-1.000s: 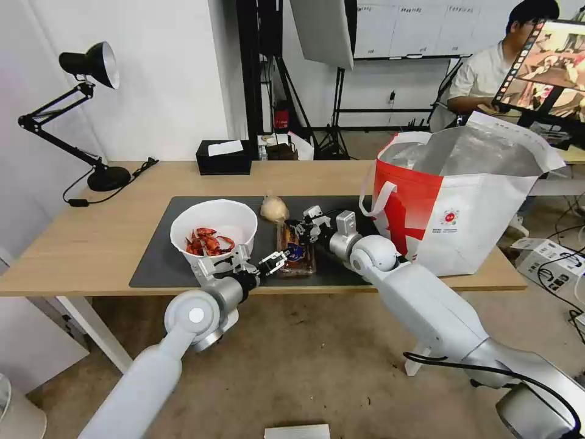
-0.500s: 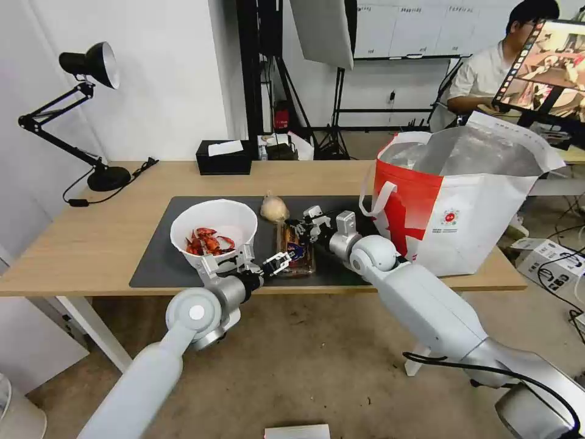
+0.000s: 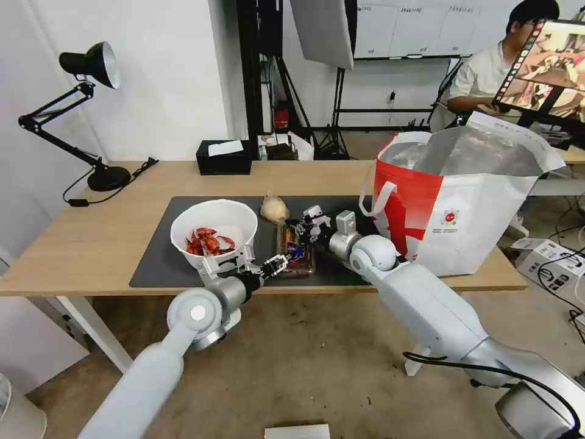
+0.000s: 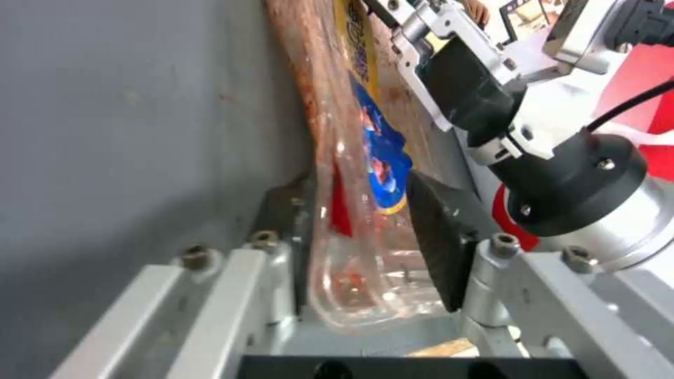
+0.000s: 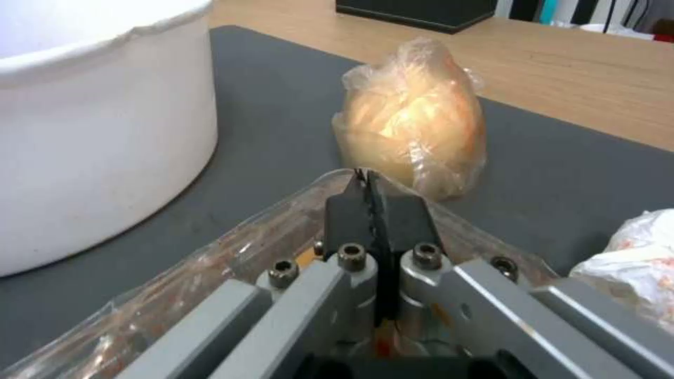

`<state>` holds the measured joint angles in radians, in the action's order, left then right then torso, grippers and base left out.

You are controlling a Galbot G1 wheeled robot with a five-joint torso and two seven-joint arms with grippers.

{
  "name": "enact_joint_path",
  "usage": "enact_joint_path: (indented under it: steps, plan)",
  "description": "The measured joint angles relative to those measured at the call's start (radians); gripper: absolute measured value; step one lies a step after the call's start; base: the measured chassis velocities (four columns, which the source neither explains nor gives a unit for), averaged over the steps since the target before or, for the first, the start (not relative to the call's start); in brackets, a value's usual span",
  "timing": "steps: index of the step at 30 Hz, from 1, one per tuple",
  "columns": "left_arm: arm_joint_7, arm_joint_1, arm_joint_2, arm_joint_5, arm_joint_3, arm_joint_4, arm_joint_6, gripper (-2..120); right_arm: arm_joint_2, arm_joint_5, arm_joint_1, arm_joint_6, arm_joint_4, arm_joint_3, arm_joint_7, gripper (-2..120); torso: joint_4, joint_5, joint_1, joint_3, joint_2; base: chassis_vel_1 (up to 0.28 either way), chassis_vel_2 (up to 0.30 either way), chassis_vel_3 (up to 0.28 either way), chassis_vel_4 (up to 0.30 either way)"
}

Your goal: Pick up the trash from the table and place it into the takeout bag.

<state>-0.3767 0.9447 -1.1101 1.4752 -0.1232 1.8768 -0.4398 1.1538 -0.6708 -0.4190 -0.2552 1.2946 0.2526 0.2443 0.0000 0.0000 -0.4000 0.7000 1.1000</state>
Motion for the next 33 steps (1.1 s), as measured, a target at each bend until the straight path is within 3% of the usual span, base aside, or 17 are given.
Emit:
enact_joint_path:
  steps: [10, 23, 30, 33]
  plan:
    - [0.0, 0.006, -0.001, -0.008, 0.0, 0.001, 0.019, 0, 0.0, 0.001, -0.002, 0.001, 0.003, 0.0, -0.001, 0, 0.0, 0.0, 0.0, 0.0, 0.0, 0.0, 0.0, 0.0, 0.0]
    - [0.003, 0.019, -0.002, -0.015, -0.005, 0.013, 0.023, 0, -0.004, -0.014, -0.015, 0.014, 0.043, -0.028, -0.005, 0, 0.0001, 0.0, 0.0, 0.0, 0.0, 0.0, 0.0, 0.0, 0.0]
    - [0.003, 0.023, 0.001, -0.016, -0.009, 0.031, 0.026, 0, -0.047, -0.057, -0.061, 0.066, 0.17, -0.085, -0.104, 0, 0.0002, 0.0, 0.0, 0.0, 0.0, 0.0, 0.0, 0.0, 0.0]
    - [0.004, 0.026, 0.003, -0.017, -0.011, 0.047, 0.03, 0, -0.079, -0.062, -0.103, 0.098, 0.236, -0.125, -0.153, 11, 0.0001, 0.0002, 0.0, 0.0, 0.0, 0.0, 0.0, 0.0, 0.0]
